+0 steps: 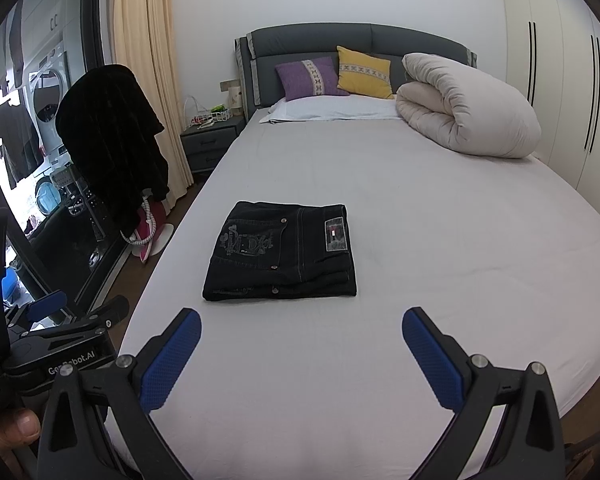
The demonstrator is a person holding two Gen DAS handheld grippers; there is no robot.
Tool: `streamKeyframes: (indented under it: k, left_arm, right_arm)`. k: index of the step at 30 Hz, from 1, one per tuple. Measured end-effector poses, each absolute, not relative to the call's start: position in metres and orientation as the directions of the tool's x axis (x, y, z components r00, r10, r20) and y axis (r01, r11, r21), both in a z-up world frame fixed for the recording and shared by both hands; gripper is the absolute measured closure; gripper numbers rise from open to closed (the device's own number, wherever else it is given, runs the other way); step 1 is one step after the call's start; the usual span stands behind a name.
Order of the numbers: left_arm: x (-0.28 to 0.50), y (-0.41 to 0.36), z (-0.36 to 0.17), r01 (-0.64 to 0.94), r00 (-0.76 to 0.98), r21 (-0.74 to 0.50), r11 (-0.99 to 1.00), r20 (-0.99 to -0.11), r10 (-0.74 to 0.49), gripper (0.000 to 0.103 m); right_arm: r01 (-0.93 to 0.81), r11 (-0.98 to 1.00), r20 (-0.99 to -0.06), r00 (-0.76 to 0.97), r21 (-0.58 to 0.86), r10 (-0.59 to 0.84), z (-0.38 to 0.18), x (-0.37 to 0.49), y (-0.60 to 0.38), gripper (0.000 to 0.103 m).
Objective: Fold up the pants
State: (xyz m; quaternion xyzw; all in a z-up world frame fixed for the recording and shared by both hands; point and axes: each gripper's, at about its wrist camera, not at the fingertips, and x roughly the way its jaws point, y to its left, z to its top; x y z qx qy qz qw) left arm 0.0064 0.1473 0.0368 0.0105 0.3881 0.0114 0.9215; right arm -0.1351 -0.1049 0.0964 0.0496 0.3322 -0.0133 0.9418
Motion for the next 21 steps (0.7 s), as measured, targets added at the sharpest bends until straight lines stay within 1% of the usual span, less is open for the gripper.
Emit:
streamKeyframes:
  k: [21]
  left_arm:
    - [0.002,0.1425,0.0343,-0.006,0.689,0.018,1.0,-0.725,0.017,0.0]
  right_arm:
    - [0.055,0.995,-0.631,0.776,0.085,0.011,0.0939,-0.1371,-0.1044,0.0]
